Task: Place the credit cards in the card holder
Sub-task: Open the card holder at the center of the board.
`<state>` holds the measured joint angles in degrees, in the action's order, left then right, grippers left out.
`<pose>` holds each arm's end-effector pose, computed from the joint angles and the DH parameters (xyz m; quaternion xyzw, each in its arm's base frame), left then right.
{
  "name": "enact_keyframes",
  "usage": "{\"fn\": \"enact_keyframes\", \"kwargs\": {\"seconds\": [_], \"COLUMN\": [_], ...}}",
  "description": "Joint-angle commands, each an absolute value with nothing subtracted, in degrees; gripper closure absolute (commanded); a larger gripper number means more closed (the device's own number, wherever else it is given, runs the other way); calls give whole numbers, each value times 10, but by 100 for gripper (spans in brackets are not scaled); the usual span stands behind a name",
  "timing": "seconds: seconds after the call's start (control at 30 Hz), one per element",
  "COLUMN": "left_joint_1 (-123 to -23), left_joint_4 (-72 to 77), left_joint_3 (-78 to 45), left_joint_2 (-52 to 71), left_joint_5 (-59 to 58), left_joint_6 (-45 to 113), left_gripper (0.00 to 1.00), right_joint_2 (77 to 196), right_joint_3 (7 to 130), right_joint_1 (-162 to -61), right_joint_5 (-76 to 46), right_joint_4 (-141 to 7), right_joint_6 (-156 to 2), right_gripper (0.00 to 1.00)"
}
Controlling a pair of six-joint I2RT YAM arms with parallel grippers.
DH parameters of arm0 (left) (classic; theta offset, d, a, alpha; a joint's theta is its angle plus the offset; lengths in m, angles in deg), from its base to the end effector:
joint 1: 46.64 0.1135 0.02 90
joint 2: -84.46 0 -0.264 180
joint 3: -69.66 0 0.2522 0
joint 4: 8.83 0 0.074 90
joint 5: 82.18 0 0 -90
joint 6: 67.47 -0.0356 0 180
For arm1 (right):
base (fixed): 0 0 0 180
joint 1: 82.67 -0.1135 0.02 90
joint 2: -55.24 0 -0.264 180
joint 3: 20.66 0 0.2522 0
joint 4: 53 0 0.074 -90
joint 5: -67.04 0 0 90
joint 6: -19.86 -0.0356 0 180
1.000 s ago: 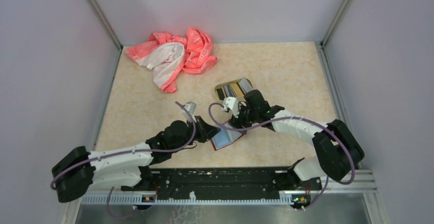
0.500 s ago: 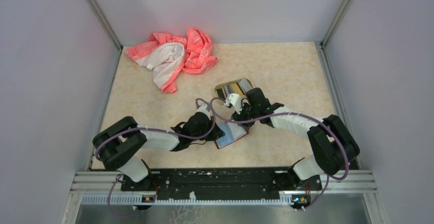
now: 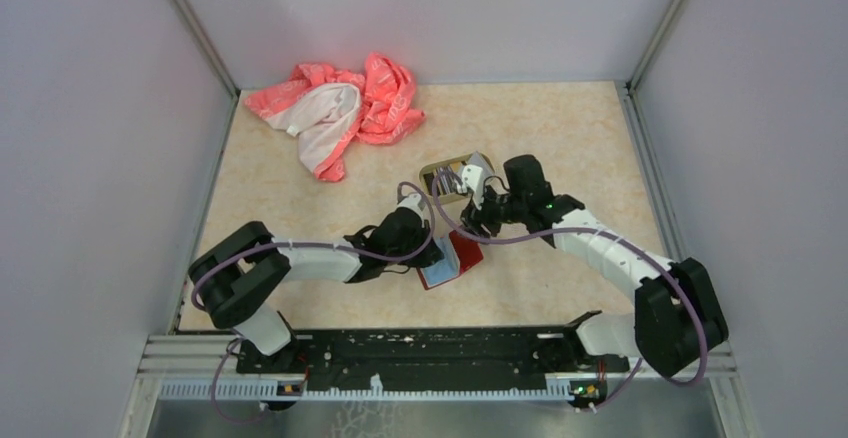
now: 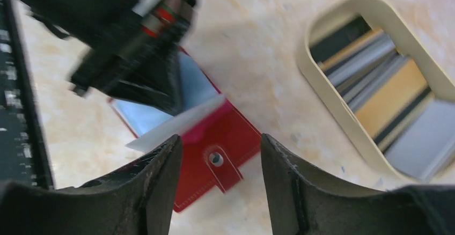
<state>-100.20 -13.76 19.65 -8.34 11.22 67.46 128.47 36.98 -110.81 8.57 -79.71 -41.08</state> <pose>0.1825 -0.2437 0.1386 0.0546 0.8963 -0.3154 0.3070 0.2239 0.1409 0.2283 -0.5178 0.7202 0.2454 0.3911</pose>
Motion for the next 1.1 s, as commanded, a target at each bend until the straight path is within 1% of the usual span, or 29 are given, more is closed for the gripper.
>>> {"fn": "enact_keyframes", "kwargs": {"seconds": [0.0, 0.1, 0.17, 0.2, 0.27, 0.33, 0.4, 0.47, 0.57, 0.73, 0.87, 1.07], "left_joint_1": [-998, -998, -998, -998, -998, -998, -998, -996, -989, -979, -976, -976], "left_joint_4": [-75, -84, -101, -110, -133, -162, -193, -218, -240, -274, -318, -351], "left_joint_3": [151, 156, 167, 171, 176, 179, 179, 175, 169, 188, 222, 255], "left_joint_2": [-84, -76, -71, -68, -67, -69, -78, -97, -133, -166, -159, -131], "left_joint_5": [101, 86, 81, 81, 55, 35, 19, 3, -11, -1, -4, -18], "left_joint_6": [625, 627, 631, 632, 638, 643, 648, 656, 672, 695, 700, 683], "left_gripper": [89, 88, 87, 85, 77, 71, 69, 67, 65, 65, 64, 63], "right_joint_2": [1305, 1333, 1343, 1347, 1353, 1359, 1364, 1366, 1365, 1397, 1419, 1460], "right_joint_3": [394, 403, 412, 415, 424, 441, 457, 467, 453, 457, 461, 473], "right_joint_1": [-1112, -1124, -1132, -1135, -1136, -1136, -1136, -1136, -1137, -1136, -1130, -1130], "right_joint_5": [257, 244, 248, 255, 280, 305, 328, 349, 336, 224, 101, 38], "right_joint_4": [-793, -799, -809, -813, -822, -863, -903, -949, -947, -937, -888, -906], "right_joint_6": [-428, -431, -429, -430, -436, -418, -381, -325, -304, -308, -384, -384], "right_gripper": [48, 58, 68, 73, 80, 84, 87, 89, 91, 95, 96, 96]}}
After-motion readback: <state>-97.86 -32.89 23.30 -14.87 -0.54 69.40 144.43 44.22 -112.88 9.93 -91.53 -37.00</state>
